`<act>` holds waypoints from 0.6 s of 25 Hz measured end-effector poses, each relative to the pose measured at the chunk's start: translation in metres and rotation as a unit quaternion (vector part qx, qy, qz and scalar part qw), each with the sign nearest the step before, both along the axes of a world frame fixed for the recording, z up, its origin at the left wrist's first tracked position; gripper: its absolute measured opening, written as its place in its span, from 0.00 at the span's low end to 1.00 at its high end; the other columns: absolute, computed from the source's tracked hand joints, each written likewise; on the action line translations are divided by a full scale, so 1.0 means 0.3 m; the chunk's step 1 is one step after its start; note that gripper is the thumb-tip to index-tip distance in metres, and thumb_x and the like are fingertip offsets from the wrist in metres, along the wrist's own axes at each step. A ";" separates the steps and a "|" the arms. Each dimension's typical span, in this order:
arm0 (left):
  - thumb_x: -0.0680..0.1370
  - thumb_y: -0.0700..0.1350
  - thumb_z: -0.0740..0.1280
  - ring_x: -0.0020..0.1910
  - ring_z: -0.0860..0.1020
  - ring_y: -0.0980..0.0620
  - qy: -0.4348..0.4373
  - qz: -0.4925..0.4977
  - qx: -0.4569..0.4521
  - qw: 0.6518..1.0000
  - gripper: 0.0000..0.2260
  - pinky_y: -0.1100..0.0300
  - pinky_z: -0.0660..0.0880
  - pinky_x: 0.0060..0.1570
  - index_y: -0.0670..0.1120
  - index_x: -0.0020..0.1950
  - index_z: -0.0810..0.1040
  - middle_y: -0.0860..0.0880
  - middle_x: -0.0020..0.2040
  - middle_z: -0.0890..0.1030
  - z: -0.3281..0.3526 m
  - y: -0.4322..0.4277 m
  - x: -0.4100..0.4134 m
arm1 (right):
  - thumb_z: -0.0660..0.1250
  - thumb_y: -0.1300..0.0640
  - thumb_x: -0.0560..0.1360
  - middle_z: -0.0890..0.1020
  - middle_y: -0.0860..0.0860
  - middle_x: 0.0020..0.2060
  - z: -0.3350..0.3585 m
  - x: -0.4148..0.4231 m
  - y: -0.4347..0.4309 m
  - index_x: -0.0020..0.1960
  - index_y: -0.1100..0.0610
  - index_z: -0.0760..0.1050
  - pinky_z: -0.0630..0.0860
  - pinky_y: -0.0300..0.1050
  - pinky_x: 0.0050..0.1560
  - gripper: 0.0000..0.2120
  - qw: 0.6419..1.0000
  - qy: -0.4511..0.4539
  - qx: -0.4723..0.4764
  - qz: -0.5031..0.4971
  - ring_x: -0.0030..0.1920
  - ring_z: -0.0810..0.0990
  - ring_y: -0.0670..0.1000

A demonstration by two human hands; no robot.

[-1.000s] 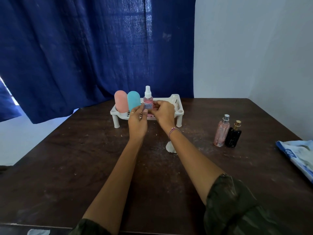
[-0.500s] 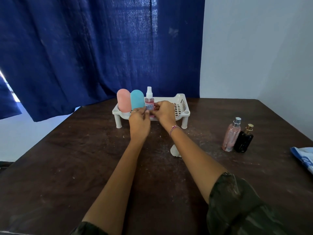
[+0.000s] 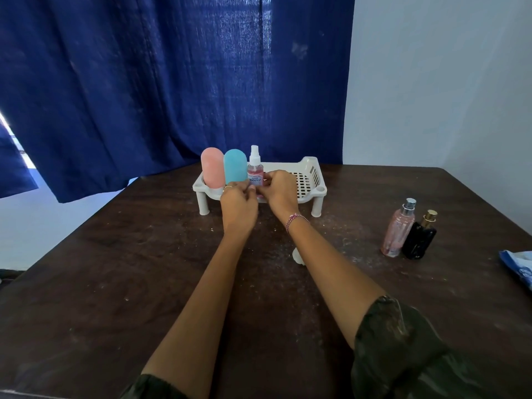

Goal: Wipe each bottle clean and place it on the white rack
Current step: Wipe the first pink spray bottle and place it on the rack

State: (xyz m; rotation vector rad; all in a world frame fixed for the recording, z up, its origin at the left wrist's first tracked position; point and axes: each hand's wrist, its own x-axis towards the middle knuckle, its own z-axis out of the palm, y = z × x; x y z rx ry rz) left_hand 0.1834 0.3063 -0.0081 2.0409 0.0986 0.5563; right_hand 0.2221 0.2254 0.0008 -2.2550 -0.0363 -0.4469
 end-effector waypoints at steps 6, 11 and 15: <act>0.80 0.40 0.61 0.59 0.76 0.51 -0.006 0.014 0.013 1.000 0.15 0.65 0.65 0.63 0.39 0.66 0.74 0.44 0.64 0.76 0.008 0.000 -0.007 | 0.72 0.56 0.71 0.82 0.57 0.50 -0.002 -0.019 -0.016 0.56 0.62 0.78 0.72 0.41 0.52 0.16 0.999 -0.008 -0.036 -0.002 0.51 0.80 0.53; 0.80 0.40 0.61 0.59 0.76 0.50 -0.008 0.025 0.006 1.000 0.14 0.61 0.68 0.63 0.39 0.65 0.75 0.44 0.63 0.77 0.005 0.003 -0.024 | 0.72 0.57 0.71 0.79 0.57 0.58 0.028 -0.067 -0.050 0.64 0.61 0.73 0.74 0.44 0.59 0.23 0.999 -0.013 -0.027 -0.028 0.57 0.78 0.53; 0.80 0.40 0.61 0.56 0.76 0.51 -0.021 0.018 0.010 1.000 0.13 0.67 0.66 0.59 0.38 0.63 0.76 0.43 0.60 0.79 0.030 -0.033 -0.075 | 0.72 0.58 0.71 0.79 0.57 0.57 0.066 -0.139 -0.085 0.65 0.61 0.72 0.75 0.47 0.59 0.24 0.999 -0.035 -0.011 -0.031 0.57 0.78 0.53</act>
